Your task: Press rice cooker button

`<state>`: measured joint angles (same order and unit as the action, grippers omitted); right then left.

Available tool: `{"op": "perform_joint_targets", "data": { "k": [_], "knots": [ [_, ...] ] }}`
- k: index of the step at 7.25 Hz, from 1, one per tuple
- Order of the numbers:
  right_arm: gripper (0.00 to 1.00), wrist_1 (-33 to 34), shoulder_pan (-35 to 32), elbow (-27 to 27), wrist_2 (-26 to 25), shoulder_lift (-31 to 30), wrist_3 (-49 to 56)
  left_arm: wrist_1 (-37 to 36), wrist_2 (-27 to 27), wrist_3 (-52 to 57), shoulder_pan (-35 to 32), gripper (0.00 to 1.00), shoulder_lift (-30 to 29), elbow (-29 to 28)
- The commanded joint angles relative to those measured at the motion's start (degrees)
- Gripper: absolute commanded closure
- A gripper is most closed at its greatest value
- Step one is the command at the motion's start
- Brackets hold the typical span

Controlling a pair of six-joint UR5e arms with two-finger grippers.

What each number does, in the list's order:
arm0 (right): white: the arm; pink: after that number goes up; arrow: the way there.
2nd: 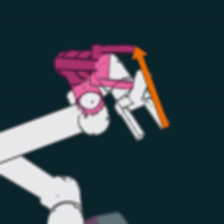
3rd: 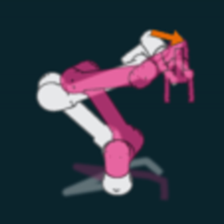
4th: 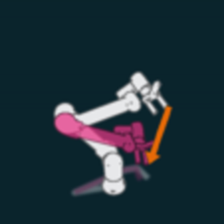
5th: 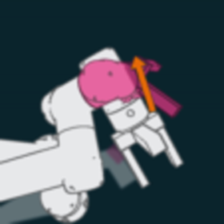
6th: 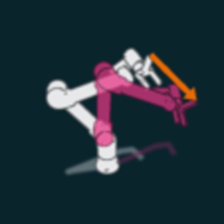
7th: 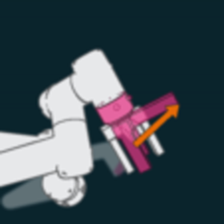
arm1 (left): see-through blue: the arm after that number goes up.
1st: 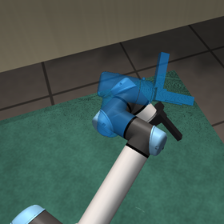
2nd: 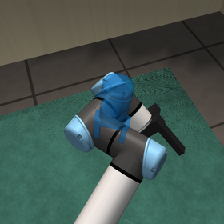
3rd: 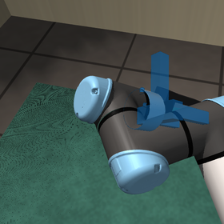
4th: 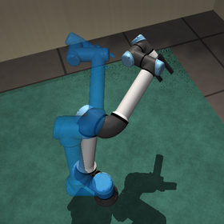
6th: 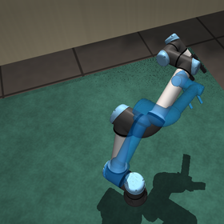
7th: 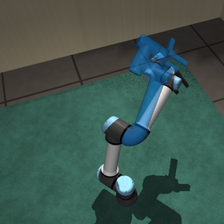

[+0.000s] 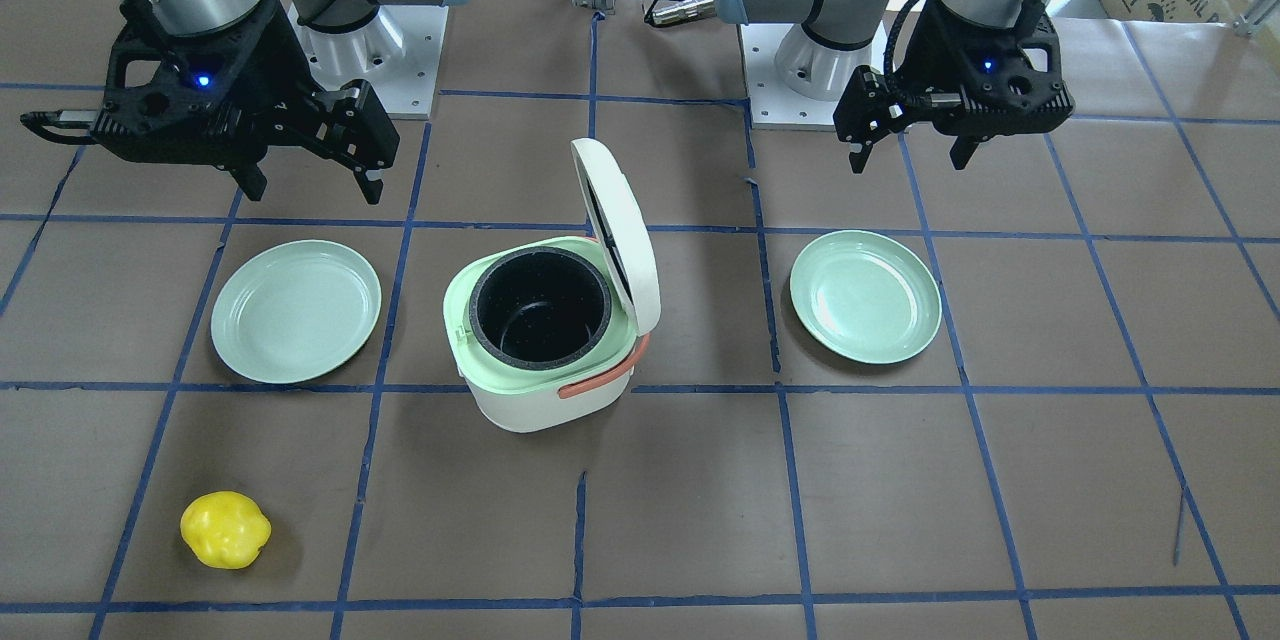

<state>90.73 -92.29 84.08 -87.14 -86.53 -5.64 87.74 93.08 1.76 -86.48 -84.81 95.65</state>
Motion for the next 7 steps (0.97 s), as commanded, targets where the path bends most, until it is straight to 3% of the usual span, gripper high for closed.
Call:
{"op": "perform_joint_targets", "data": {
  "k": [1, 7],
  "knots": [
    [0.0, 3.6, 0.1, 2.8, -0.2, -0.9, -0.1, 0.1, 0.0, 0.0, 0.0, 0.0, 0.0, 0.0],
    [0.0, 3.9, 0.1, 4.5, -1.4, -0.8, 0.1, 0.0, 0.0, 0.0, 0.0, 0.0, 0.0, 0.0]
  ]
}}
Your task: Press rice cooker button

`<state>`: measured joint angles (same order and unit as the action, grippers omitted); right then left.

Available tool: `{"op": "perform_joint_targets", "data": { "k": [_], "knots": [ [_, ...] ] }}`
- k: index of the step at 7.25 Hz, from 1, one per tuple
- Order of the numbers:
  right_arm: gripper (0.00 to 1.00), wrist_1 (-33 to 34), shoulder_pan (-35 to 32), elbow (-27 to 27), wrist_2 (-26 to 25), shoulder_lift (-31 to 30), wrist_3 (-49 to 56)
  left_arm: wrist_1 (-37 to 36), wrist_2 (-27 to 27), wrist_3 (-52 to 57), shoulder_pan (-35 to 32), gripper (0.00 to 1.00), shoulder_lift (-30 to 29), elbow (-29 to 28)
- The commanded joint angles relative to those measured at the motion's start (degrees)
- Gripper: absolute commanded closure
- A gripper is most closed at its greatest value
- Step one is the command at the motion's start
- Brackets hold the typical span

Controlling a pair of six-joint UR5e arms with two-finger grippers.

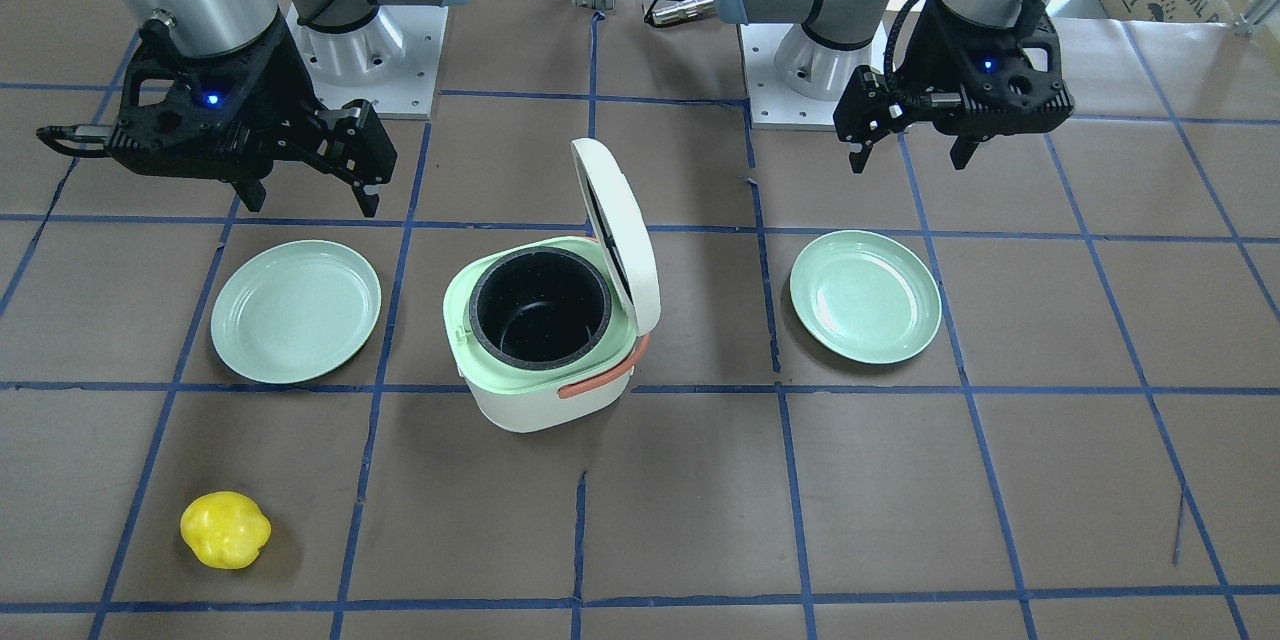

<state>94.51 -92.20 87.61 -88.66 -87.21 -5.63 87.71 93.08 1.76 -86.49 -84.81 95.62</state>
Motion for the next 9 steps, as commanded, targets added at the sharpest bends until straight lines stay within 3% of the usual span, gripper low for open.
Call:
{"op": "perform_joint_targets", "data": {
  "k": [1, 9],
  "knots": [
    [0.0, 0.2, 0.2, 1.5, 0.1, -0.3, 0.2, 0.0, 0.0, 0.0, 0.0, 0.0, 0.0, 0.0],
    [0.0, -0.4, 2.5, 1.4, 0.5, -0.8, 0.0, 0.1, 0.0, 0.0, 0.0, 0.0, 0.0, 0.0]
  ]
}}
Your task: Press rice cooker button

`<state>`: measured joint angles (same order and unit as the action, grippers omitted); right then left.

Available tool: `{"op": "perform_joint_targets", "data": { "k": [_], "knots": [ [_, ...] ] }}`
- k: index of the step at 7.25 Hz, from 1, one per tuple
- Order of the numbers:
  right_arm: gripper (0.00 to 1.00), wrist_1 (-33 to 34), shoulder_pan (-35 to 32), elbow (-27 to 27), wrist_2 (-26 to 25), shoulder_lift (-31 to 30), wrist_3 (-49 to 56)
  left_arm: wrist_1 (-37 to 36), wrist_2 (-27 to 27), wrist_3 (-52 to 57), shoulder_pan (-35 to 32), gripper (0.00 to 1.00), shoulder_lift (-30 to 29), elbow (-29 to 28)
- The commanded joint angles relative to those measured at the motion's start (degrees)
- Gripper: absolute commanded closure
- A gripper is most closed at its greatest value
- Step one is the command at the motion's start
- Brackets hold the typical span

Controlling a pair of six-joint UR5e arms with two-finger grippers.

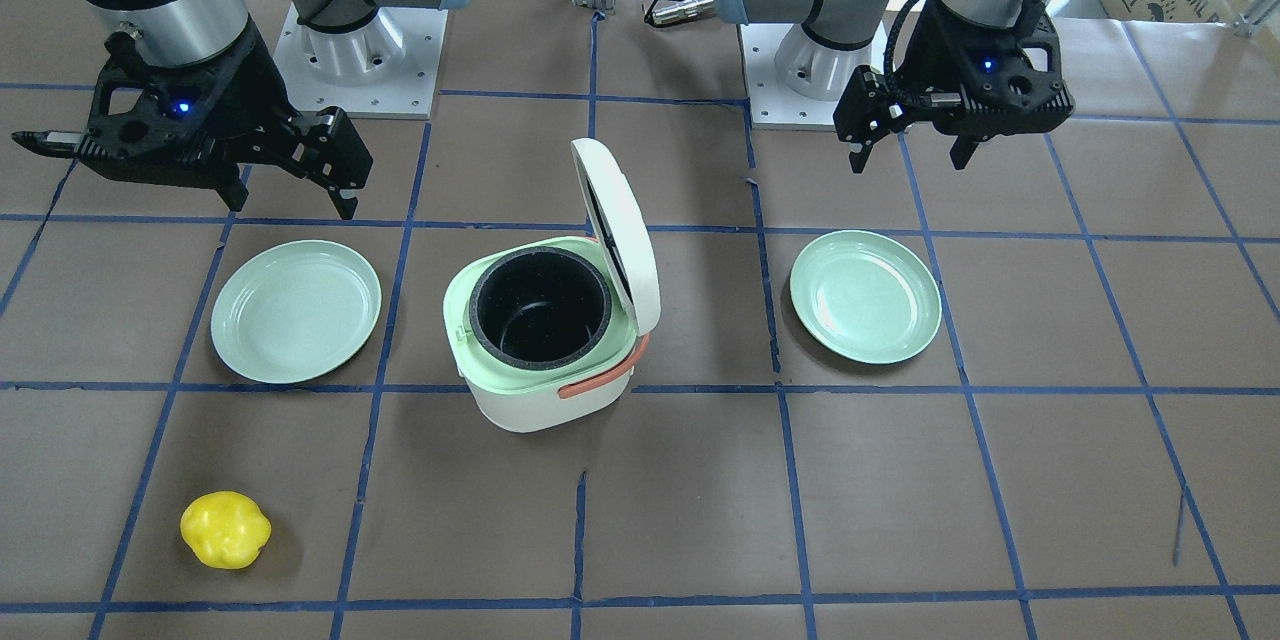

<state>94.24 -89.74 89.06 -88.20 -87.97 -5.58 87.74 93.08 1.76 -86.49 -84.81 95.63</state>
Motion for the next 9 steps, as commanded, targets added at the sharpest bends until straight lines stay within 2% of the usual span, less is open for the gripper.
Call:
{"op": "perform_joint_targets", "data": {
  "k": [1, 9],
  "knots": [
    [0.0, -0.1, 0.0, -0.1, 0.0, -0.1, 0.0, 0.0, 0.0, 0.0, 0.0, 0.0, 0.0, 0.0],
    [0.0, 0.0, -1.1, -0.1, 0.1, -0.4, 0.0, 0.1, 0.0, 0.0, 0.0, 0.0, 0.1, 0.0]
  ]
}}
